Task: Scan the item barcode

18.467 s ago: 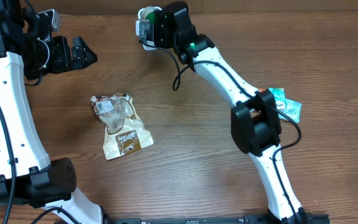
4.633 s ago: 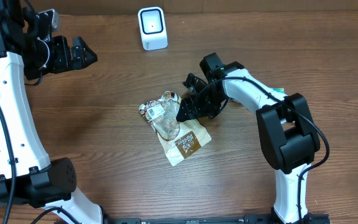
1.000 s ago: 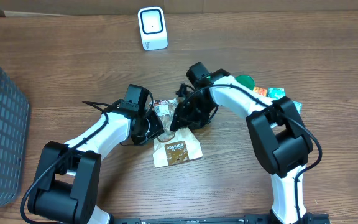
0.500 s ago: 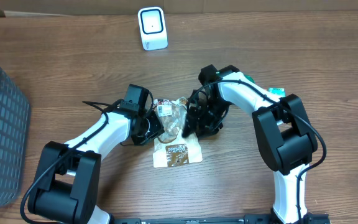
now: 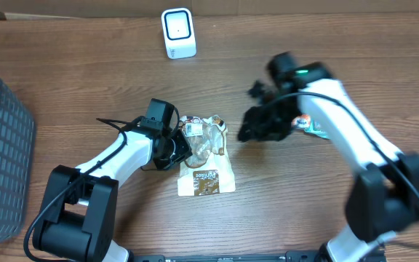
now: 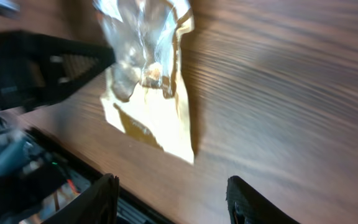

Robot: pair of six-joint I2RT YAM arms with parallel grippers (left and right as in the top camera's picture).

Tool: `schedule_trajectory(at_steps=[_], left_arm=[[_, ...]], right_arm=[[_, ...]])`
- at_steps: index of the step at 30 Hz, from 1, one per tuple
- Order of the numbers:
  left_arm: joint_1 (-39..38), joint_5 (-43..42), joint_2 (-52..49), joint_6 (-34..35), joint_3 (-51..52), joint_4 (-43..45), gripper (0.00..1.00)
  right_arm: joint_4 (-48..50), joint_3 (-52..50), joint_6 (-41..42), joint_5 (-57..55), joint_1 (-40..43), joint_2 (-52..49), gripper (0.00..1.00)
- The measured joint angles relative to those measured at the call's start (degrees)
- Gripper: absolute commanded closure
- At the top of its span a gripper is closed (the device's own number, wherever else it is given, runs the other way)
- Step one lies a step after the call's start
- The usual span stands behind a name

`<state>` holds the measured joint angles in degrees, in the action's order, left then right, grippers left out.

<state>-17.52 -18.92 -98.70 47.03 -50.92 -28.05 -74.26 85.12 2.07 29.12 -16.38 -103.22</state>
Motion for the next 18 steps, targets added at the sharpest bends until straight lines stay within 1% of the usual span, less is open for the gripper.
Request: schedule_trajectory(at_steps=[3,4,5,6,9,12,14,18], left_arm=[[0.00,0.00,0.00,0.00,0.00,-0.02,0.96],[0.00,0.00,0.00,0.00,0.00,-0.02,0.96],[0.00,0.00,0.00,0.00,0.00,-0.04,0.96],[0.00,0.00,0.00,0.00,0.00,-0.07,0.95],[0.00,-0.15,0.00,0.00,0.00,0.17,0.96],[0.02,-0.42,-0.02,0.00,0.02,0.11,0.96],[0.02,-0.61,-0.02,0.00,0.02,0.15,0.96],[0.02,-0.66,-0.07,0.00,0.02,0.26,0.96]], right_arm=[[0.26,-0.48,-0.37,0.79,4.68,4.92,0.40],[1.16,-1.22,-0.57,1.31,5.66,5.86,0.34],[3.06,-3.26,-0.70,2.49,6.75,7.06,0.31],[6.23,-6.82,-0.66,4.28,7.41,8.04,0.26],[18.40,-18.67,0.76,9.25,7.28,8.00,0.19],[27.76,-28.02,5.07,11.72,6.36,7.43,0.16],[31.85,-31.17,7.58,12.50,5.31,7.37,0.13],[37.00,-32.37,12.68,12.87,2.45,6.86,0.11]])
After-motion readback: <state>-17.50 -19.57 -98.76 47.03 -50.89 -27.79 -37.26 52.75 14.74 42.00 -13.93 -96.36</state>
